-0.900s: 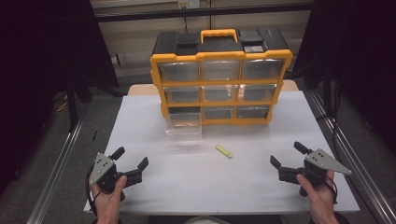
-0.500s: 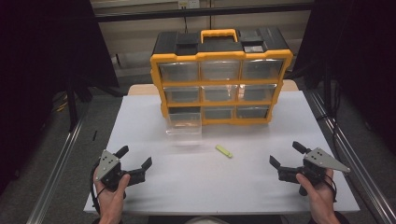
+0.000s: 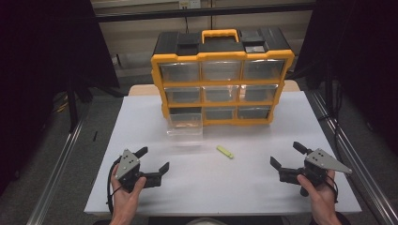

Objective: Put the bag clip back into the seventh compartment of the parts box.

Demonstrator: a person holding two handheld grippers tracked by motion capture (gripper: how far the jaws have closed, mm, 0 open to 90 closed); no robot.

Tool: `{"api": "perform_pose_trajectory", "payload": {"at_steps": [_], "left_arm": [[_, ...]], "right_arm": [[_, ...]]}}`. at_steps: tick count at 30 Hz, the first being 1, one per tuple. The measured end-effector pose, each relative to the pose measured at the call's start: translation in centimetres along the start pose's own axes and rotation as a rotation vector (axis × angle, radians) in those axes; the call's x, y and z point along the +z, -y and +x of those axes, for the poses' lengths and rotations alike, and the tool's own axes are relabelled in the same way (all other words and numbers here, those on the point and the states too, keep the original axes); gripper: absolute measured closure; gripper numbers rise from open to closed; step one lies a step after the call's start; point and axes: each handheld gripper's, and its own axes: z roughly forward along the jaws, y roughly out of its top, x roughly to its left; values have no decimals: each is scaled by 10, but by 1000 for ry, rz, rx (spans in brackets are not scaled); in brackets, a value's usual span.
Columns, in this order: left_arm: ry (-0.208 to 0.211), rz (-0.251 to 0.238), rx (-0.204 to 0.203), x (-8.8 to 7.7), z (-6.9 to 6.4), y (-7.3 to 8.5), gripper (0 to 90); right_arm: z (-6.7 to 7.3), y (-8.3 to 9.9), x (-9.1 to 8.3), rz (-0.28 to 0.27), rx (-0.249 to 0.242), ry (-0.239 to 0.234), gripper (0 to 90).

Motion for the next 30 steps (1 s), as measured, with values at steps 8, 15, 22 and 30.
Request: {"api": "perform_pose_trajectory", "payload": {"at_steps": [8,15,22,30], "left_arm": [[124,54,77,31,-16,-15,63],[214,43,86,49,-27,-26,51],[272,74,112,64,-37,-36,39],[386,108,128,79,-47,-42,30]], "right_arm": [[-2,1,-3,-8,8,9,1],[-1,2,-6,-8,0,4,1],[-1,0,-8,-27,4,6,3],[-1,0,-6,-28,9,-1,4]]}}
